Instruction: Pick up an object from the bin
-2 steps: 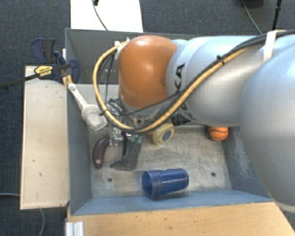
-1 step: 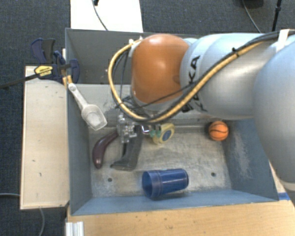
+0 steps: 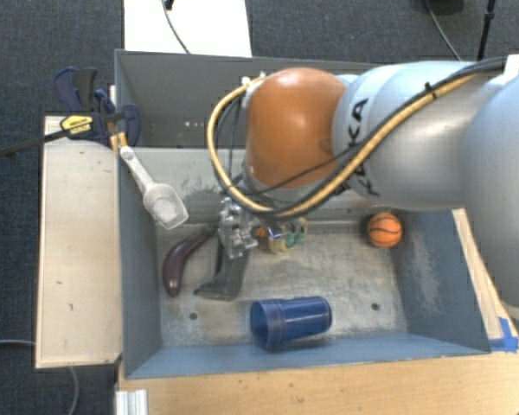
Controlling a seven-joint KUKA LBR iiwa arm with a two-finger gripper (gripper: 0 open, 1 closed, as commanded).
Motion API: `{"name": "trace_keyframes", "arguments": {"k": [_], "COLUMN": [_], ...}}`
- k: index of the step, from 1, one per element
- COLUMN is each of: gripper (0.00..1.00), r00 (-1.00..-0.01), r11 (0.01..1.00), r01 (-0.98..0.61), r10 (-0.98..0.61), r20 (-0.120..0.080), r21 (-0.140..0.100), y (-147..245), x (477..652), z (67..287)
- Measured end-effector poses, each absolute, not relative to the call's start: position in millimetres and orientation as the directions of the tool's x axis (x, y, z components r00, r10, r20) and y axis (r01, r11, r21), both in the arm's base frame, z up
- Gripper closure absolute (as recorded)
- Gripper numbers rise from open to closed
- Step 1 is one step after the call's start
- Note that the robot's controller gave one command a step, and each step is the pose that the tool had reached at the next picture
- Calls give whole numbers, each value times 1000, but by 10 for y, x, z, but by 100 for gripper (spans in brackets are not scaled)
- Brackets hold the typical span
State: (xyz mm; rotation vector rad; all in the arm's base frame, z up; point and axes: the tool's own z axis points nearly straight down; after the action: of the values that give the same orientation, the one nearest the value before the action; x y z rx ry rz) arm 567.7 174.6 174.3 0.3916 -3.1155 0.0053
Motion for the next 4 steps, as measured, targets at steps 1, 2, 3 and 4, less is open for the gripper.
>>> {"name": "trace_keyframes", "arguments": {"k": [1, 2, 3, 4], "gripper": [0, 0, 0, 100], "r00": [-882, -883, -862, -779], "r11": [882, 883, 862, 779], "r01": [-471, -470, -506, -627], "r10": [-471, -470, -506, -627], "r20": [-5, -4, -9, 15], "r21": [1, 1, 0, 7], "y": [2164, 2162, 2029, 1709], "x": [5743, 5743, 5583, 5571], "z": [1878, 1877, 1379, 733]}}
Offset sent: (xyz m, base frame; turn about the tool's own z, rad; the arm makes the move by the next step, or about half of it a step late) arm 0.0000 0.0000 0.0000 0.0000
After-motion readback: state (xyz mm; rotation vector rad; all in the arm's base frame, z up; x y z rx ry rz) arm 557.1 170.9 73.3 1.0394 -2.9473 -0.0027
